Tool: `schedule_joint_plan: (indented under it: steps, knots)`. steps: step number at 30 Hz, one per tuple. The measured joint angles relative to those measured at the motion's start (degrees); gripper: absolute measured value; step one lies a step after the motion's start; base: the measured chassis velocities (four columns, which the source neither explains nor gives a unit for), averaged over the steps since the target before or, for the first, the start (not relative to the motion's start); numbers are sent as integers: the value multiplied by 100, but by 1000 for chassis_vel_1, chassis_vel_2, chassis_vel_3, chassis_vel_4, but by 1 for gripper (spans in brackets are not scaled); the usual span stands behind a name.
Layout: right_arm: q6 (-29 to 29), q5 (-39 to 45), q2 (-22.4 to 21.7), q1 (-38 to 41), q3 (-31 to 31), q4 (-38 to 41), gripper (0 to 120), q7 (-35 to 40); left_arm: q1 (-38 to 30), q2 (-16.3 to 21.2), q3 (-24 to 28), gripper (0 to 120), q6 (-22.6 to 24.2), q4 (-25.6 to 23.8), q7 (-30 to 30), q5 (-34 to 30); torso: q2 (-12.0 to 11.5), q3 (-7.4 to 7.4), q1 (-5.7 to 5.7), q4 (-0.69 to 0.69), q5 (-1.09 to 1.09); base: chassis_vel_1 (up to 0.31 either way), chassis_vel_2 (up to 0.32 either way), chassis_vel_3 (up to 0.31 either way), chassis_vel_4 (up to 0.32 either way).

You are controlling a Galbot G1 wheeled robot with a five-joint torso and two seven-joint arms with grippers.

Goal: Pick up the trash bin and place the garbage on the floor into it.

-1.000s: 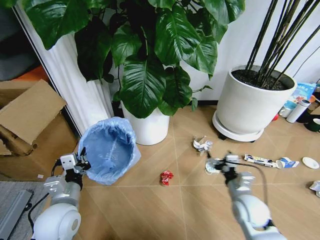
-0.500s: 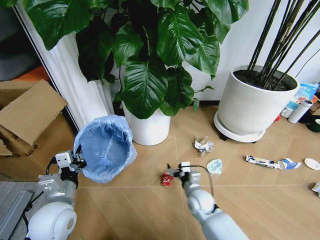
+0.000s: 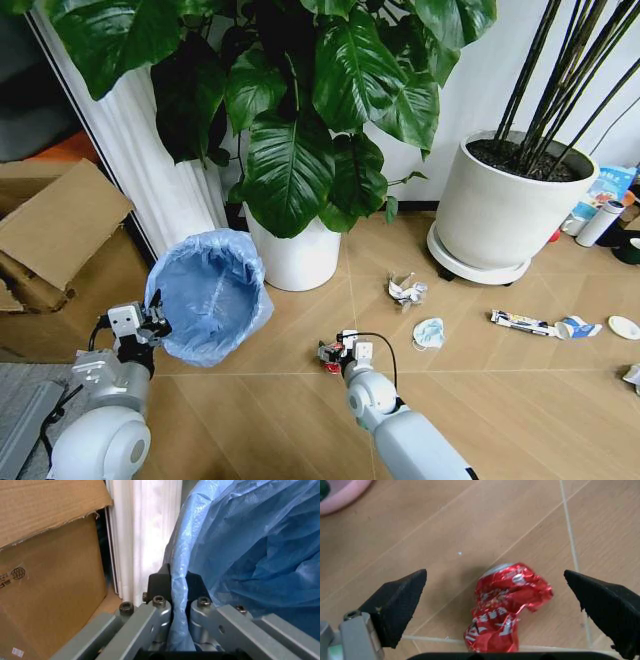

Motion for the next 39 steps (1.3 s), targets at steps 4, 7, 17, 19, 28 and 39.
schedule_joint_plan:
  steps: [4, 7, 17, 19, 28, 39]
  knots:
    - [-3, 5, 166, 94, -19, -309, 100, 18, 5, 16, -6, 0, -1, -22, -1, -5, 0, 0, 0, 0, 0, 0, 0, 0, 0]
    - [-3, 21, 286, 152, -45, -520, 100, 53, -5, 26, -19, 0, -1, -22, -13, -17, 0, 0, 0, 0, 0, 0, 0, 0, 0]
    - [-132, 163, 330, 253, -44, -676, 100, 246, 29, 60, -17, 0, -2, -93, -20, -19, 0, 0, 0, 0, 0, 0, 0, 0, 0]
    - [-159, 169, 292, 217, -22, -669, 100, 263, 38, 52, -17, 0, -2, -96, -21, -11, 0, 0, 0, 0, 0, 0, 0, 0, 0]
    - [-97, 214, 304, 204, 6, -761, 100, 207, 31, 31, 38, 0, -5, -95, -19, 23, 0, 0, 0, 0, 0, 0, 0, 0, 0]
    - [-35, 283, 375, 198, 47, -901, 91, 305, 18, 37, 53, 0, -5, -70, -16, 24, 0, 0, 0, 0, 0, 0, 0, 0, 0]
